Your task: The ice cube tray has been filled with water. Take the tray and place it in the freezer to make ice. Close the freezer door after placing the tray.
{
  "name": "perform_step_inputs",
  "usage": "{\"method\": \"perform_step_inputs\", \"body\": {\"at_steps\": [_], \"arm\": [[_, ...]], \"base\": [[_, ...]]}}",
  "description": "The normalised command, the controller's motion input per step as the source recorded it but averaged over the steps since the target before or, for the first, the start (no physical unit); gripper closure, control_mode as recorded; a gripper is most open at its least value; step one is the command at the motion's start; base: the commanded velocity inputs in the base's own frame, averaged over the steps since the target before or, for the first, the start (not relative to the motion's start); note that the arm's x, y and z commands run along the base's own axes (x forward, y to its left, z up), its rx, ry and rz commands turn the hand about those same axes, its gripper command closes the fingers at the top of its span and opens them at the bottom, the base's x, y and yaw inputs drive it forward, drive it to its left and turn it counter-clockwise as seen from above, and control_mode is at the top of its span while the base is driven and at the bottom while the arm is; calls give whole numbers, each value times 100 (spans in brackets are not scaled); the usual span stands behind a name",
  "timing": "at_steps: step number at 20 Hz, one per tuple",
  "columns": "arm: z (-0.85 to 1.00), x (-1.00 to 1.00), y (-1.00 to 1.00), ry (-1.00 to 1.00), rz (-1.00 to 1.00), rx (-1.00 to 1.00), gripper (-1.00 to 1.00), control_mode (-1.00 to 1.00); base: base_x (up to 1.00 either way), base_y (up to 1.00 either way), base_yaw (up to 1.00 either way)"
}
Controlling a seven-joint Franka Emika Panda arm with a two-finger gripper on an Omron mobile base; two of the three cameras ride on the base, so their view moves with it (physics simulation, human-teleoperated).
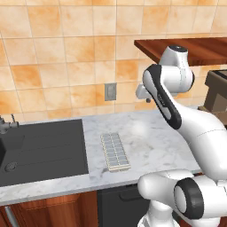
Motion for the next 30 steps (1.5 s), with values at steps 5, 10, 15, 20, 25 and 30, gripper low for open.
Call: {"method": "perform_step_inputs", "body": {"at_steps": [5,10,15,20,25,30], "arm": [[-26,-45,6,1,-5,1,-100,-100],[-34,-24,39,2,-6,0,-100,-100],[-11,0,46,0,0,0,-100,-100],[-11,0,20,0,-2,0,-100,-100],[-15,0,5,0,-19,3,-100,-100],[-33,8,6,0,-42,11,-100,-100]], "base": [[0,0,0],[0,0,0],[0,0,0],[0,0,0],[0,0,0],[0,0,0]]}}
